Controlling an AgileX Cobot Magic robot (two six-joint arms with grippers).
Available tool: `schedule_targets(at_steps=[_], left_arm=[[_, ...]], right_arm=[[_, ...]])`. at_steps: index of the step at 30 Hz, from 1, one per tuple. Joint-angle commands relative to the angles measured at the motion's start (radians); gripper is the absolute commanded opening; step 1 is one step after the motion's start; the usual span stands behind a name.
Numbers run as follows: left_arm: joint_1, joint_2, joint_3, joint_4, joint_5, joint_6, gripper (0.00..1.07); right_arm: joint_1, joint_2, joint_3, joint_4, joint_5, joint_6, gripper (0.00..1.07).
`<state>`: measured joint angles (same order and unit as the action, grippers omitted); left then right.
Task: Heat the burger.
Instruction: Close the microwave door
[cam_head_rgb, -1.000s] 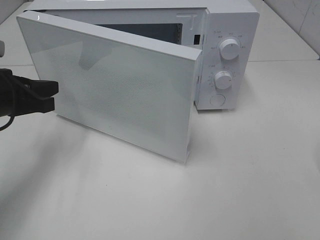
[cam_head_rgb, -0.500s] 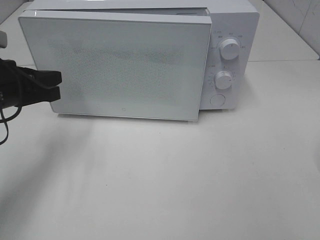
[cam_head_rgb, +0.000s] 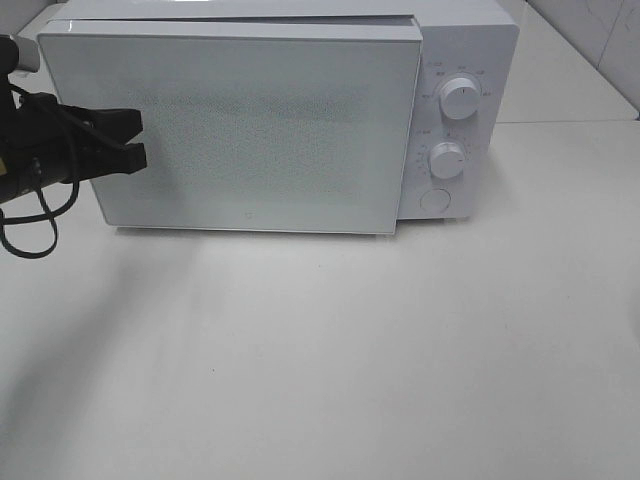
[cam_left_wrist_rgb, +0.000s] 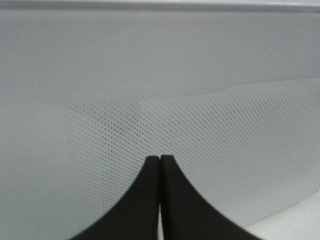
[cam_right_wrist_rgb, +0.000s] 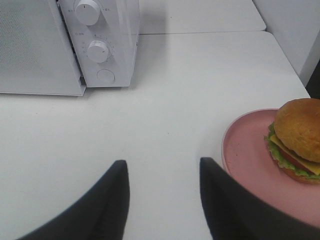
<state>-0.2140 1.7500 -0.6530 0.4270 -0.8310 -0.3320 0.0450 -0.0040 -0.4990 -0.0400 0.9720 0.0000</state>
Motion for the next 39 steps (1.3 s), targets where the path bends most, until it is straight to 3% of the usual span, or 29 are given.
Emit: schedule_targets(at_steps=[1, 9, 19, 34, 38, 39], left_arm=[[-0.005, 0.011, -0.019, -0.004, -0.033, 0.002, 0.00], [-0.010, 0.061, -0.074, -0.021, -0.019, 0.003, 0.00], [-0.046, 0.067, -0.104, -0.138, -0.014, 0.131, 0.00], [-0.111, 0.128, -0.196, -0.195, 0.015, 0.138, 0.00], [-0.135, 0.145, -0.225, -0.238, 0.015, 0.170, 0.00], [-0.149, 0.154, -0.240, -0.281, 0.014, 0.202, 0.00]], right_arm=[[-0.001, -0.026, 0.004, -0.004, -0.010, 0.000, 0.47], [-0.001, -0.026, 0.004, -0.004, -0.010, 0.000, 0.47], [-0.001, -0.026, 0.004, -0.004, -0.010, 0.000, 0.47], [-0.001, -0.026, 0.004, -0.004, -0.010, 0.000, 0.47], [-0.001, -0.026, 0.004, -0.004, -0.010, 0.000, 0.47], [-0.001, -0.026, 0.004, -0.004, -0.010, 0.000, 0.47]])
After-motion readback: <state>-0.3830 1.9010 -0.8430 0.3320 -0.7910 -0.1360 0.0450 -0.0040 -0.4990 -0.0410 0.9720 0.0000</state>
